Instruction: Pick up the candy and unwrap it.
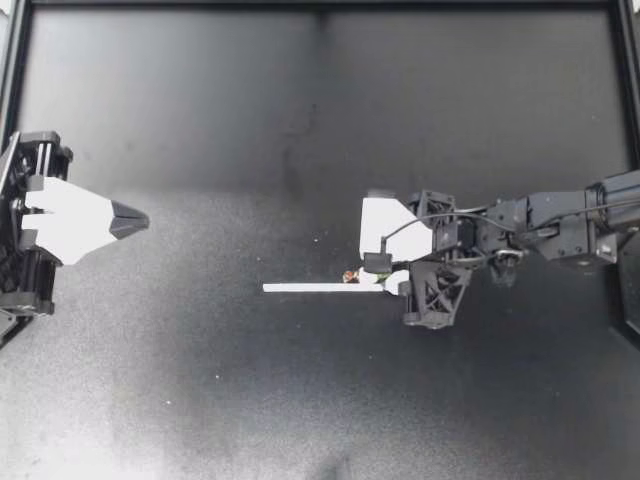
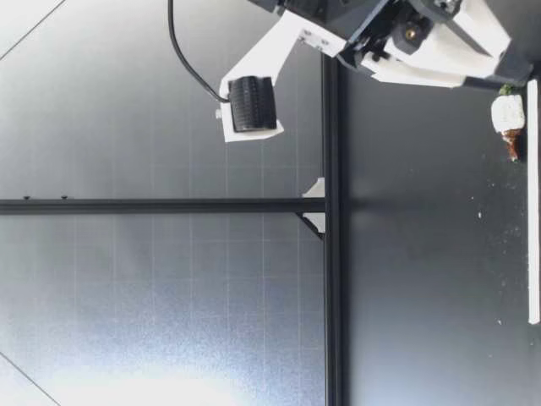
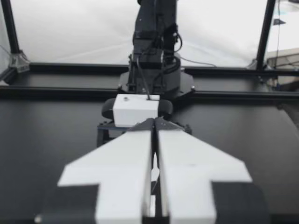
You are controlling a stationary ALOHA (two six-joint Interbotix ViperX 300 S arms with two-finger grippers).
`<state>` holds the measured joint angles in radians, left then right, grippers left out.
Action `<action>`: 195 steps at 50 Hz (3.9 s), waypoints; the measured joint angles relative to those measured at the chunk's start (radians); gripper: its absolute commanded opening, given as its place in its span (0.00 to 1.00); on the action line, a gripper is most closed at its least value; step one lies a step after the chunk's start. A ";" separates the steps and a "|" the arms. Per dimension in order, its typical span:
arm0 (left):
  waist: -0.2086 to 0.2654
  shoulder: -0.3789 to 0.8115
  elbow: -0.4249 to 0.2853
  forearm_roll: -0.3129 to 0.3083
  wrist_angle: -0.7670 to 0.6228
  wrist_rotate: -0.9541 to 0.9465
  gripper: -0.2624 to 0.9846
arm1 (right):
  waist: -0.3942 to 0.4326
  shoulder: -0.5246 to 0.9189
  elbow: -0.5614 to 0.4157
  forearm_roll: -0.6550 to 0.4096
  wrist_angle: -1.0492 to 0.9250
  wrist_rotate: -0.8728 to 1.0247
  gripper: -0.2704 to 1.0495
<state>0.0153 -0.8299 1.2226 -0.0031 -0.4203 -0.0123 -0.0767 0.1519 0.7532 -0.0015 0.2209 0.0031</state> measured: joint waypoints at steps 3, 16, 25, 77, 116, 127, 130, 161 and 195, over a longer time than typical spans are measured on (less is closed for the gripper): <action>0.000 0.000 0.000 0.000 0.000 0.000 0.09 | 0.006 0.002 -0.005 0.000 0.009 0.000 0.17; 0.000 0.011 0.003 0.000 0.005 0.003 0.10 | 0.012 -0.015 -0.011 -0.002 0.069 0.002 0.08; 0.000 0.057 0.005 -0.002 0.005 0.003 0.13 | 0.014 -0.100 -0.021 0.000 0.143 0.000 0.08; 0.000 0.546 -0.227 -0.009 -0.130 0.190 0.61 | 0.015 -0.347 -0.218 0.003 0.242 0.009 0.08; 0.000 0.632 -0.288 -0.009 -0.130 0.206 0.48 | 0.015 -0.290 -0.255 0.003 0.218 0.006 0.08; 0.000 0.632 -0.290 -0.009 -0.129 0.196 0.22 | 0.015 -0.290 -0.255 0.003 0.216 0.008 0.08; 0.002 0.632 -0.290 -0.011 -0.129 0.193 0.14 | 0.015 -0.291 -0.253 0.003 0.216 0.008 0.08; 0.005 0.581 -0.281 -0.040 -0.129 0.181 0.08 | 0.015 -0.417 -0.126 0.020 0.086 0.063 0.08; 0.006 0.586 -0.290 -0.074 -0.124 0.080 0.08 | 0.017 -0.410 -0.120 0.000 -0.003 0.066 0.08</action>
<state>0.0215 -0.2439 0.9327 -0.0767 -0.5446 0.0675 -0.0598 -0.2577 0.6335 -0.0015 0.2178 0.0690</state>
